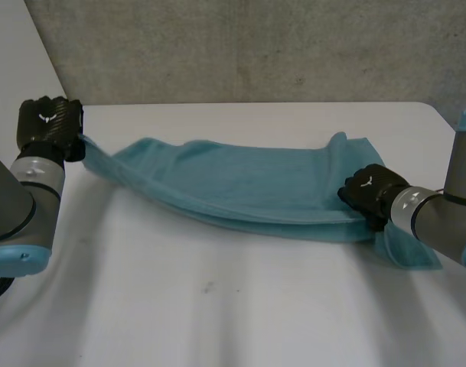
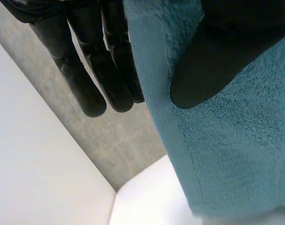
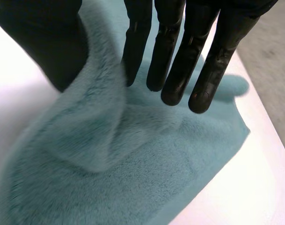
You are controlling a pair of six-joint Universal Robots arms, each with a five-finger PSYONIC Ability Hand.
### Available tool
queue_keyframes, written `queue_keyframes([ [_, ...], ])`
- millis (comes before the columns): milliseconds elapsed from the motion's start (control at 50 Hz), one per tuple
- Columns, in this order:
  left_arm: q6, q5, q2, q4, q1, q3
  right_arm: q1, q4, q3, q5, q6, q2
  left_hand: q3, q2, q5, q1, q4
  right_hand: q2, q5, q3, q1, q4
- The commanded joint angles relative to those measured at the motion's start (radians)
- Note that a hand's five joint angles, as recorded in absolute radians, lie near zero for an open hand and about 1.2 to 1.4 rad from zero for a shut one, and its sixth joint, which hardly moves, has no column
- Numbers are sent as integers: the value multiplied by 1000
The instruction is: Fold the laundry
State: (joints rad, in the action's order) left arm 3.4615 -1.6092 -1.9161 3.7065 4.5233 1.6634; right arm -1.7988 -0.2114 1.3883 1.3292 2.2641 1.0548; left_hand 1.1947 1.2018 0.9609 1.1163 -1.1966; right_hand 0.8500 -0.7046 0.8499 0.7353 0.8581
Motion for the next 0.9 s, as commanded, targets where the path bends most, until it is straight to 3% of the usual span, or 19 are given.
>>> queue_keyframes([
  [20, -48, 0, 5, 0, 23, 18, 50, 156, 100, -18, 281, 37, 202, 194, 261, 280, -200, -210, 239, -210, -95, -218],
  [100, -51, 0, 11, -2, 30, 21, 102, 158, 170, -36, 351, 79, 202, 194, 261, 280, -200, -380, 409, -380, -265, -388],
  [300, -51, -3, 11, -2, 31, 22, 226, 152, 317, -59, 437, 168, 202, 194, 261, 280, -200, -430, 459, -430, -316, -438],
  [440, -42, -6, 14, 3, 68, 18, 355, 133, 390, -299, 509, 218, 202, 194, 261, 280, -200, -451, 480, -451, -336, -459],
  [540, -39, -12, 19, 18, 97, 18, 377, 64, 388, -372, 471, 221, 202, 194, 261, 280, -200, -571, 600, -571, -456, -579],
  [760, -44, -6, 22, 18, 91, 47, 389, 23, 426, -369, 241, 211, 202, 194, 261, 280, -200, -443, 472, -442, -328, -451],
  [900, -44, -5, 31, 20, 79, 67, 383, 151, 452, -341, 192, 165, 202, 194, 261, 280, -200, -378, 407, -377, -263, -386],
])
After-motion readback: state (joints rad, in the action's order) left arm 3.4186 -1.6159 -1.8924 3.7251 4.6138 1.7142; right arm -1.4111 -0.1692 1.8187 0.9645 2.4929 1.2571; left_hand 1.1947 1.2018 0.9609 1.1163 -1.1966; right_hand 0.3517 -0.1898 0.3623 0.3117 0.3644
